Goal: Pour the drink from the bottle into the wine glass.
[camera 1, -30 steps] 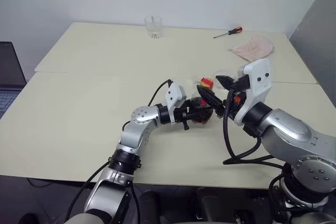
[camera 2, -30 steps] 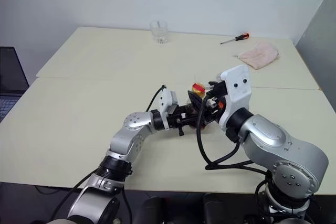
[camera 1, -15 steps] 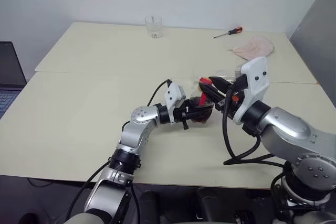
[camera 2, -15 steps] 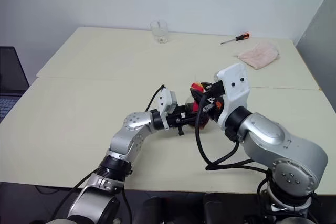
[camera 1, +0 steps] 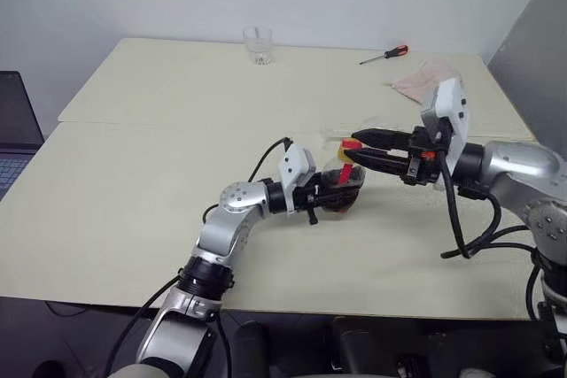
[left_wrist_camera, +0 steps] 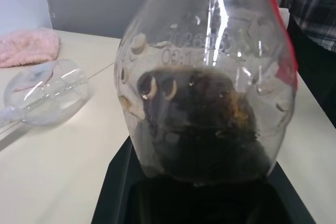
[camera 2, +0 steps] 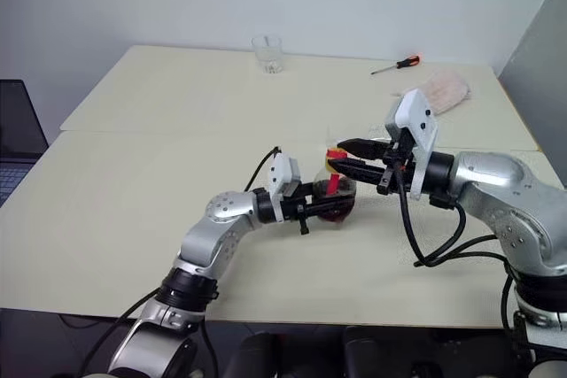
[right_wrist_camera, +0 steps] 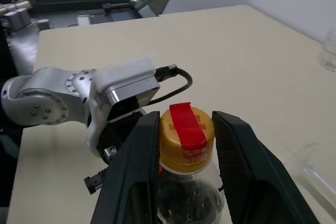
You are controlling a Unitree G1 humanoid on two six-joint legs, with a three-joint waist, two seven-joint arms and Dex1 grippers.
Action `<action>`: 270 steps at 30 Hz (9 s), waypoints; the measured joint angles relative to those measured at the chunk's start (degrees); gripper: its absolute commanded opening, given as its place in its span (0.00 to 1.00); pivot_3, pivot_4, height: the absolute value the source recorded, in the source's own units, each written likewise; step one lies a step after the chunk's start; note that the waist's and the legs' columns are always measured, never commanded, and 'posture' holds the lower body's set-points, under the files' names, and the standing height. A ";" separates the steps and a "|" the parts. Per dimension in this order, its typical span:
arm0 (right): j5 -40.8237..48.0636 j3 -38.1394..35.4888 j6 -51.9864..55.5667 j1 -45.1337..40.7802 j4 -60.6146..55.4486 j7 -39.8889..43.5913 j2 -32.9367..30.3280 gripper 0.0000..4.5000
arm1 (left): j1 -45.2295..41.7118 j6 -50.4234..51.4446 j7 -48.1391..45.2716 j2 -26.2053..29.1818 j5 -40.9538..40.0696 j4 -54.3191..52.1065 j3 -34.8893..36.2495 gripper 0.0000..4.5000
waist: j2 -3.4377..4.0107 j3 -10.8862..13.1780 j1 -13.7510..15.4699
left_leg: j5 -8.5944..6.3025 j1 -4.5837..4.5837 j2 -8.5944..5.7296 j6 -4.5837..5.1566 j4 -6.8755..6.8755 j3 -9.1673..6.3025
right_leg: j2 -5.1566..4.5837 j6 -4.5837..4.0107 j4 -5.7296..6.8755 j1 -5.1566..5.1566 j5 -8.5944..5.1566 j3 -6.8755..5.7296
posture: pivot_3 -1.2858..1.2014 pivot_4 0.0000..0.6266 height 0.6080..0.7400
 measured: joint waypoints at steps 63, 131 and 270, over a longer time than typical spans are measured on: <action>-5.78 1.23 10.49 -0.85 -7.14 -39.66 25.73 1.00 | -1.29 -2.52 0.66 -1.13 0.64 3.09 1.03 0.25 | 0.05 0.01 0.04 | 0.00 -0.01 0.02 0.00 0.01 0.03 | 0.00 -0.11 0.05 -0.02 0.08 0.09 | 0.52 0.24 1.00; 7.36 -7.01 11.91 8.89 -16.01 -32.49 13.81 1.00 | -2.41 -4.21 0.30 -0.94 1.07 5.07 0.14 0.25 | 0.05 0.01 0.06 | 0.00 -0.01 0.01 0.00 0.01 -0.01 | 0.01 -0.02 0.01 0.00 0.02 0.09 | 0.52 0.24 1.00; 1.23 -2.28 -3.04 -4.47 10.68 12.39 5.28 0.67 | -3.20 -4.82 0.15 0.11 -0.69 2.56 -0.73 0.24 | 0.09 0.01 0.07 | 0.00 0.07 0.00 0.00 0.04 0.06 | 0.06 -0.24 0.05 0.02 0.17 -0.01 | 0.52 0.24 1.00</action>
